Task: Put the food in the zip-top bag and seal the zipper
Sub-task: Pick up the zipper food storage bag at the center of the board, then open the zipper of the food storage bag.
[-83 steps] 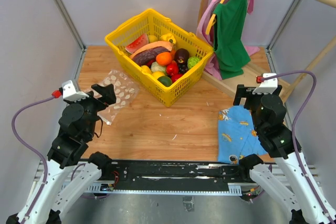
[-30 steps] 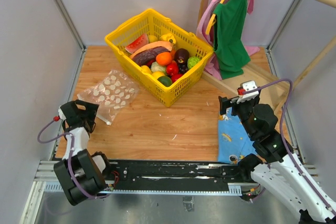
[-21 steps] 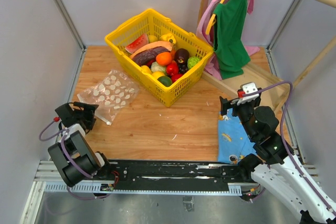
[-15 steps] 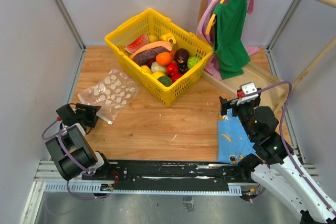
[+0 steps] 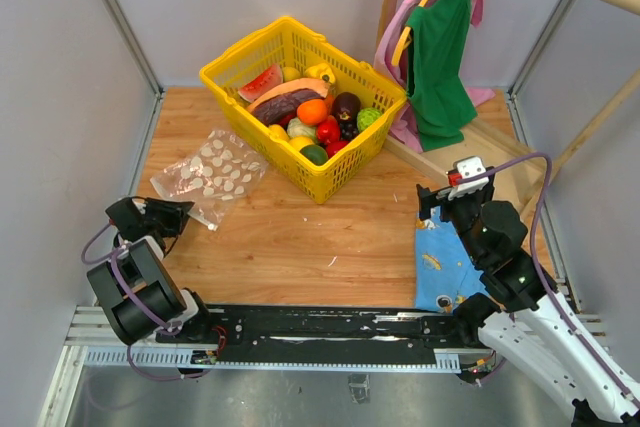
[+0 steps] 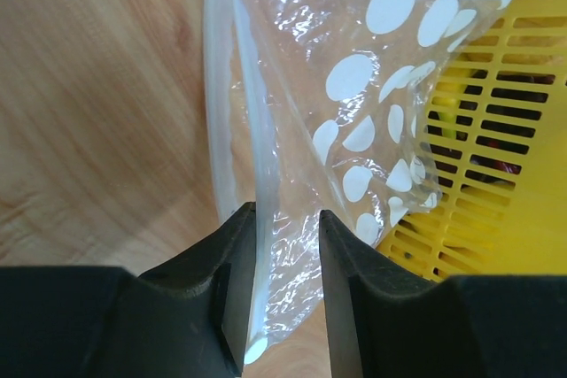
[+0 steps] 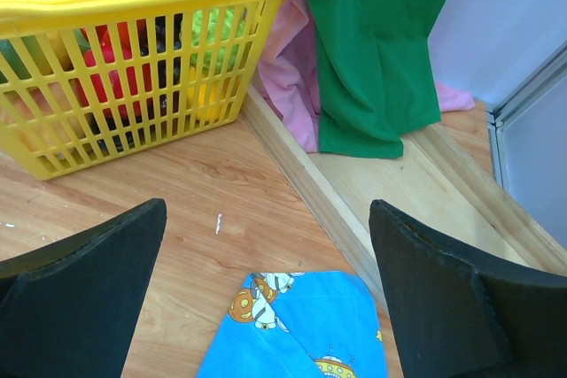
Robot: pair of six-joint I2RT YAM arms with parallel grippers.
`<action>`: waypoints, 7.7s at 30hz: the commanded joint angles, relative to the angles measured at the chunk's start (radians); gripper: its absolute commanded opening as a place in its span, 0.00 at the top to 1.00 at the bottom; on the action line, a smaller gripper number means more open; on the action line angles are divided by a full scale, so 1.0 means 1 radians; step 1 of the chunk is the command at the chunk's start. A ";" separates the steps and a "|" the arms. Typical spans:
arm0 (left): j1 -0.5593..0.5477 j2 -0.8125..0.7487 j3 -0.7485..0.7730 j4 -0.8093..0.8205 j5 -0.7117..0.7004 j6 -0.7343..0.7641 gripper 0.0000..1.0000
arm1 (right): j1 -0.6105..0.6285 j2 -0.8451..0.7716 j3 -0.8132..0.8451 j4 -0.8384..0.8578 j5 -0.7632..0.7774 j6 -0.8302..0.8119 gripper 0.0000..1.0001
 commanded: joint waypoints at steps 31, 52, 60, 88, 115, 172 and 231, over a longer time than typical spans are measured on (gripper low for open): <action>0.005 -0.195 0.137 -0.204 0.095 0.142 1.00 | 0.035 0.127 0.115 -0.020 -0.169 0.029 0.02; -0.553 -0.281 0.751 -1.011 -0.322 0.716 1.00 | 0.073 0.363 0.348 -0.141 -0.308 -0.014 0.02; -0.888 -0.361 0.772 -1.063 -0.498 0.835 1.00 | 0.078 0.441 0.414 -0.158 -0.345 -0.036 0.01; -1.448 -0.310 0.910 -1.272 -0.358 1.046 1.00 | 0.105 0.635 0.710 -0.357 -0.573 0.009 0.01; -1.545 -0.285 0.822 -1.122 -0.249 1.007 1.00 | 0.122 0.979 1.054 -0.538 -0.749 0.195 0.00; -1.547 -0.353 0.881 -1.060 -1.027 0.007 0.25 | 0.278 0.755 0.589 -0.078 -0.274 0.439 0.99; -1.533 -0.190 1.016 -1.232 -0.736 0.135 1.00 | 0.310 0.940 0.730 -0.104 -0.393 0.462 0.70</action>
